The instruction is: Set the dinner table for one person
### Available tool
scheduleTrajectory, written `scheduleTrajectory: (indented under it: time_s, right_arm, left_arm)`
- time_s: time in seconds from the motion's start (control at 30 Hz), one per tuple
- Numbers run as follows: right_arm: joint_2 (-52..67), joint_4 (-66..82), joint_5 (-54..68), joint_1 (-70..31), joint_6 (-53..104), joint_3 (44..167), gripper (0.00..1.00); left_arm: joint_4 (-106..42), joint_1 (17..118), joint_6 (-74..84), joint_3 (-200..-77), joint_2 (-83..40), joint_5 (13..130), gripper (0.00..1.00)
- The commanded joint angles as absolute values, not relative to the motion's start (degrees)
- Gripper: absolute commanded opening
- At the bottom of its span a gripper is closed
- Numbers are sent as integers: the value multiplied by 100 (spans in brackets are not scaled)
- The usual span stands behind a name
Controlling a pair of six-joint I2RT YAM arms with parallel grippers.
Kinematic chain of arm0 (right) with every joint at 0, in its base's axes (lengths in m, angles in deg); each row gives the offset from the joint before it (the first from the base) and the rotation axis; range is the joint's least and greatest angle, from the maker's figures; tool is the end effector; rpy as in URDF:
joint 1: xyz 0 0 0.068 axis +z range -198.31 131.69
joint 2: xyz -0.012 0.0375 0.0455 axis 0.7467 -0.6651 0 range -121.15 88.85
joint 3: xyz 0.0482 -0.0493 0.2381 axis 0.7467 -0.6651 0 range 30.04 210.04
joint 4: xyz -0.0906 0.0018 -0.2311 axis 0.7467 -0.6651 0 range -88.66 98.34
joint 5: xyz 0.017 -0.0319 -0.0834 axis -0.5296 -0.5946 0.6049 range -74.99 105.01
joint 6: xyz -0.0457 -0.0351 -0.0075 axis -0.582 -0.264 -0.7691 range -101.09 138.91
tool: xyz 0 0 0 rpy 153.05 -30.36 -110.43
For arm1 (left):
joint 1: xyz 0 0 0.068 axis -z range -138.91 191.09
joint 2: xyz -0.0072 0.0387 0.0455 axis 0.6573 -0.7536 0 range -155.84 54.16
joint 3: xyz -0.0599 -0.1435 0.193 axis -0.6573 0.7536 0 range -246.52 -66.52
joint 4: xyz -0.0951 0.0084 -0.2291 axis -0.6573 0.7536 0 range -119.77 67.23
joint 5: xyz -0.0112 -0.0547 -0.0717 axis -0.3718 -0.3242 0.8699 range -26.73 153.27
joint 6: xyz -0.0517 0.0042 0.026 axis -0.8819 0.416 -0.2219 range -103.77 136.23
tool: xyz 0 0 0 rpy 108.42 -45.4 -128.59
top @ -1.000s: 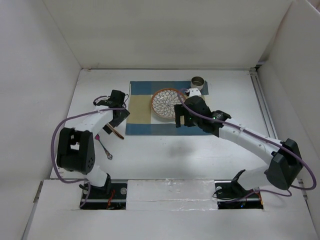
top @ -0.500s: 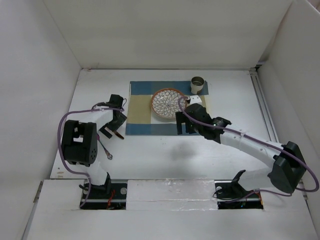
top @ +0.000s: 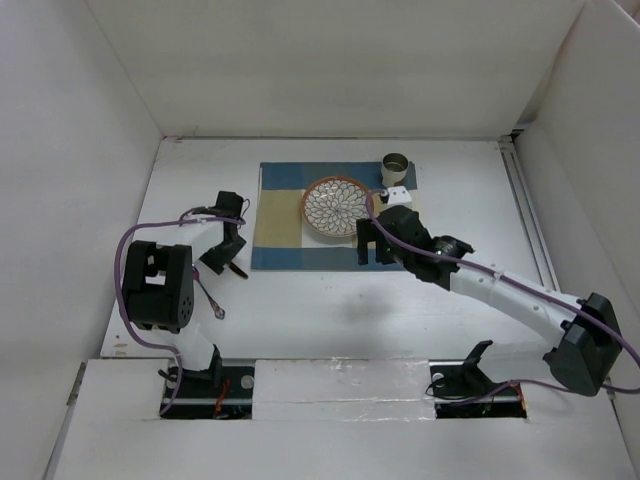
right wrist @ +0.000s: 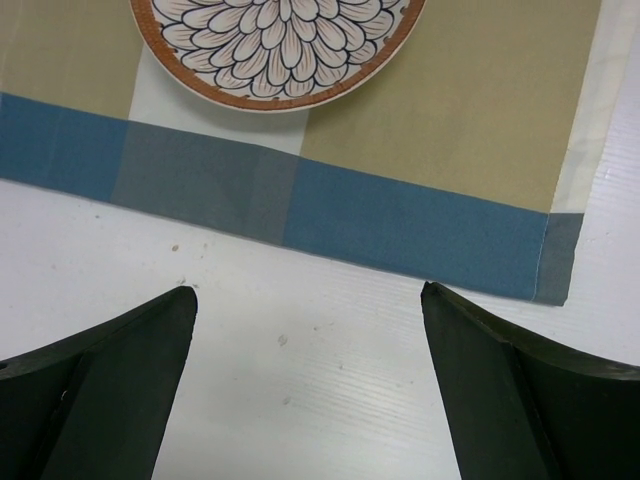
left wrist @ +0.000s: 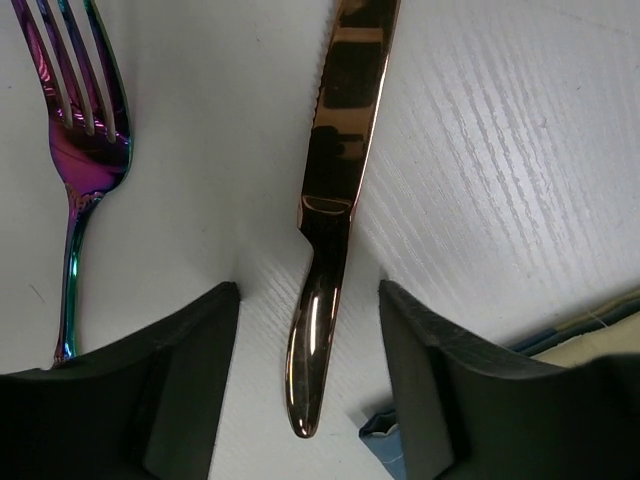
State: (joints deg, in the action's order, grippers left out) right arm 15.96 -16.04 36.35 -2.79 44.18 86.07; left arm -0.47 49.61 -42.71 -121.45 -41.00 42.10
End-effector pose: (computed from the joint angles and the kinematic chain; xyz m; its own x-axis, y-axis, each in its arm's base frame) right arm 0.2021 0.1842 0.2573 -0.6195 -0.0632 -0.7825 -0.2303 0.9675 0.1042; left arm 0.2947 -0.0288 0.1418 -0.4892 -0.7345 -0.4703 -0.7869 0.6043 -0.1251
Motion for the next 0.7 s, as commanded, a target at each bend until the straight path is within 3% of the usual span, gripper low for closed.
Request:
scheduleTrajectory:
  time_s: [0.0, 0.17, 0.33, 0.67]
  right_arm:
    - [1792, -1460, 3813, -225, 4457, 8585, 100]
    - [1845, -1460, 3813, -225, 4457, 8585, 100]
    - [1958, -1513, 3813, -225, 4457, 8585, 100]
    - [2064, -1513, 3865, -225, 4510, 8585, 100]
  left_arm:
    - [-103, 4927, -4450, -11881, -4323, 4490, 53]
    - [-103, 4927, -4450, -11881, -4323, 4490, 34]
    - [-156, 4927, -4450, -11828, -4323, 4552, 0]
    - [1195, 5129, -4459, -12933, -3726, 3437, 0]
